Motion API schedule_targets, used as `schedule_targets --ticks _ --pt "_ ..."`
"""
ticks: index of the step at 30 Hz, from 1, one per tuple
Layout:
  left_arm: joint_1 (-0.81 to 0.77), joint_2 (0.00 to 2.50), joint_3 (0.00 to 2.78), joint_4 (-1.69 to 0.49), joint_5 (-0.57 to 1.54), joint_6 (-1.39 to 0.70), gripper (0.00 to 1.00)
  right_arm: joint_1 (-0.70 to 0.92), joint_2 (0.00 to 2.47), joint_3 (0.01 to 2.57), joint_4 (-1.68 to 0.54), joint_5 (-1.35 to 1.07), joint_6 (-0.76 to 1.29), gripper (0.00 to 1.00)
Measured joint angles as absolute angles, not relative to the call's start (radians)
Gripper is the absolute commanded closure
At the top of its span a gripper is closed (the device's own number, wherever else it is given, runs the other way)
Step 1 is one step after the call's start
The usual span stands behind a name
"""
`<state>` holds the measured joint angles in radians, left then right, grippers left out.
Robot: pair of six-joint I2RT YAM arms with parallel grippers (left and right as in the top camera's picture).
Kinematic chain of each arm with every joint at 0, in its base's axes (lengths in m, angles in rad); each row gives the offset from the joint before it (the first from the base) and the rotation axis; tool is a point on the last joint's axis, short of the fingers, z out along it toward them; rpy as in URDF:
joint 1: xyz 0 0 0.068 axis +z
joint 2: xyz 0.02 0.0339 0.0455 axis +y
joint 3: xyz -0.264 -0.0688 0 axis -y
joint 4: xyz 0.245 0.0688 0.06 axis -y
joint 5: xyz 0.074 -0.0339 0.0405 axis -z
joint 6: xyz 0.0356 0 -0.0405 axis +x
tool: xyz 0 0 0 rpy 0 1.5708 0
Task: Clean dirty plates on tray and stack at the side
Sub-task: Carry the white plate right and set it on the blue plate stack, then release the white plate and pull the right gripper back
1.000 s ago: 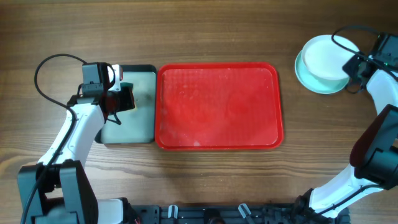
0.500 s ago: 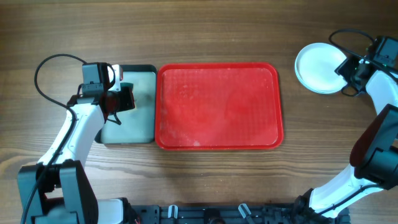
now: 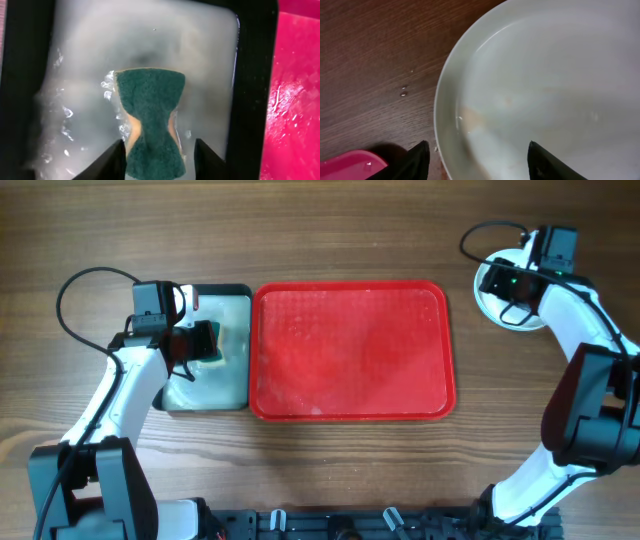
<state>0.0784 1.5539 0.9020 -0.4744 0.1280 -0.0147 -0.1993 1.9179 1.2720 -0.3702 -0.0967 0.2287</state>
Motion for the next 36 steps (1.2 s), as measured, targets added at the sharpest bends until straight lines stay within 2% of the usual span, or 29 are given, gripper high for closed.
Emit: schedule_targets --ticks 2,4,36 --pt "0.078 1.554 0.902 -0.474 0.128 -0.012 0.0 -0.187 1.918 1.272 -0.37 -0.097 0.229 0.3" --pt "0.078 1.554 0.902 -0.474 0.128 -0.012 0.0 -0.185 1.918 1.272 -0.377 -0.097 0.223 0.0" --pt "0.078 1.554 0.902 -0.508 0.128 -0.012 0.0 -0.185 1.918 1.272 -0.381 -0.097 0.215 0.0"
